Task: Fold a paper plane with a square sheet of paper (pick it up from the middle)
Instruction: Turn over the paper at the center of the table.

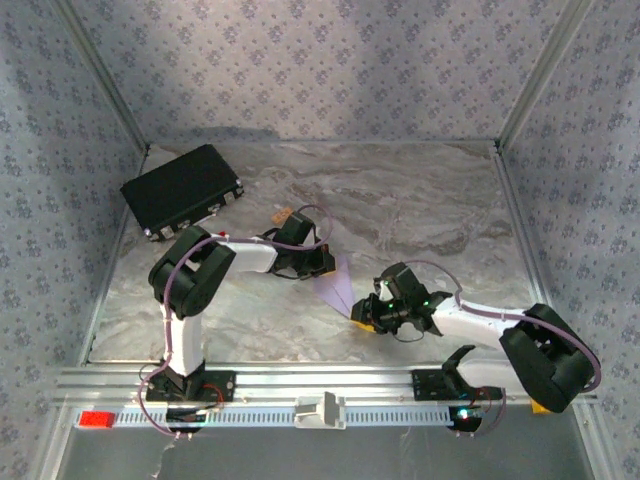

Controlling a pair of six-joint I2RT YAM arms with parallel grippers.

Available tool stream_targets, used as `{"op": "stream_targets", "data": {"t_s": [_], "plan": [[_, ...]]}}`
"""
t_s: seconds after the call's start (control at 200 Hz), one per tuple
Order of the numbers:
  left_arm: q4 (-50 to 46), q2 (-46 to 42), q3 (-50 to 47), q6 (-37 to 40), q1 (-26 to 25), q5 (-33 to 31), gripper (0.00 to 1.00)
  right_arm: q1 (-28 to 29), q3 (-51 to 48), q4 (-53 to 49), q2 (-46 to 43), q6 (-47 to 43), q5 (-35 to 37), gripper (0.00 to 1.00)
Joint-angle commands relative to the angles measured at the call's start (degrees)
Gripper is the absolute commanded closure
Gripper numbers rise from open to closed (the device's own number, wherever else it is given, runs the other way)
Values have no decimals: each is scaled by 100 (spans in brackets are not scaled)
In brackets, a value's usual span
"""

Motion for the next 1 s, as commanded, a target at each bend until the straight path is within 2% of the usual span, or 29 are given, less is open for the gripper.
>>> {"op": "stream_targets", "data": {"t_s": [0.0,0.35,0.51,0.994], "plan": [[-52,42,-118,-52,18,-12,98,4,118,148,-21,99,163,67],[52,7,-144,-130,24,14,98,-105,68,737,-59,-23,241,66],[106,-10,-171,-176,19,28,98,-113,43,762,-39,-103,372,69],[206,-185,-171,-236,18,45,94,-163,-101,699,-90,-247,397,89]]}}
